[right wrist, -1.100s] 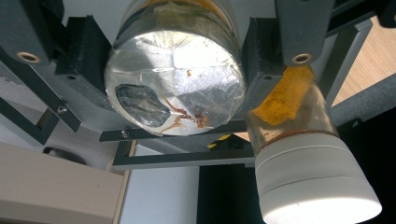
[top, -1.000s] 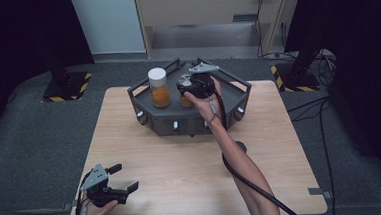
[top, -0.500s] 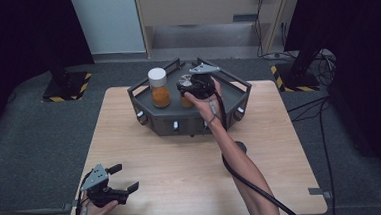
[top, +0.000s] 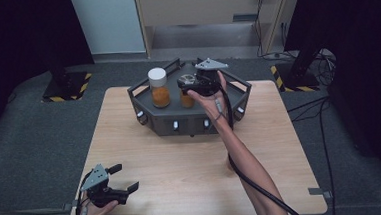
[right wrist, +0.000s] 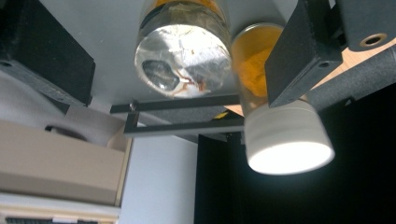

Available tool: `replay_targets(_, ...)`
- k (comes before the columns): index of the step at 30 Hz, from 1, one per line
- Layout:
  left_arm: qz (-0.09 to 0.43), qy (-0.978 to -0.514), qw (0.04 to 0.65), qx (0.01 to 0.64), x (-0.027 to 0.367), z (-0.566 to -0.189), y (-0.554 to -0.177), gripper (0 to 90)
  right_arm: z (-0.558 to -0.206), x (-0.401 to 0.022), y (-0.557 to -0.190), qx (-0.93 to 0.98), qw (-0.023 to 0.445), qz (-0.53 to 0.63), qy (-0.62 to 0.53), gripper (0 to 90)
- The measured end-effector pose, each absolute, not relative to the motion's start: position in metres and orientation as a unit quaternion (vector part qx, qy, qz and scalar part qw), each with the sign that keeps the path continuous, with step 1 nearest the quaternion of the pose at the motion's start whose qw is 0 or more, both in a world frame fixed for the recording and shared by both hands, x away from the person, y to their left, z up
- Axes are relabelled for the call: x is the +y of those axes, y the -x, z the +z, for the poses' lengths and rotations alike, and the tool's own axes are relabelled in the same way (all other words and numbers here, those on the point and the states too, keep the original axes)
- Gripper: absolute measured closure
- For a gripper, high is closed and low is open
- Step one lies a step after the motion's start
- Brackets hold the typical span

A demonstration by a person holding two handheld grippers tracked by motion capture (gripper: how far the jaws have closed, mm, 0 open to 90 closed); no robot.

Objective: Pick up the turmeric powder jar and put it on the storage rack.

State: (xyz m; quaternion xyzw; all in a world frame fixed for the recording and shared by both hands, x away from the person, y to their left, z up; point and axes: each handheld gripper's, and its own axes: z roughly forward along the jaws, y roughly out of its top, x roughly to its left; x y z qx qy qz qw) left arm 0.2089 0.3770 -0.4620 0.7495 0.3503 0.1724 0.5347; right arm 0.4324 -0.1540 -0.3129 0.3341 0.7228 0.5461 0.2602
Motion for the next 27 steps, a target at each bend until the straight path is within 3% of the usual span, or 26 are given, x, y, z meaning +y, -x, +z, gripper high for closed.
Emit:
replay_targets(9,0.172,-0.75,0.534,0.349,0.376,-0.462,-0.209,1.7,-0.291,-0.178,-0.415,0.734,0.256,0.548,-0.31,7.7)
replay_targets(27,0.171,-0.751,0.534,0.349,0.375,-0.462,-0.21,1.6,-0.278,-0.231,-0.372,0.736,0.252,0.56,-0.284,7.7)
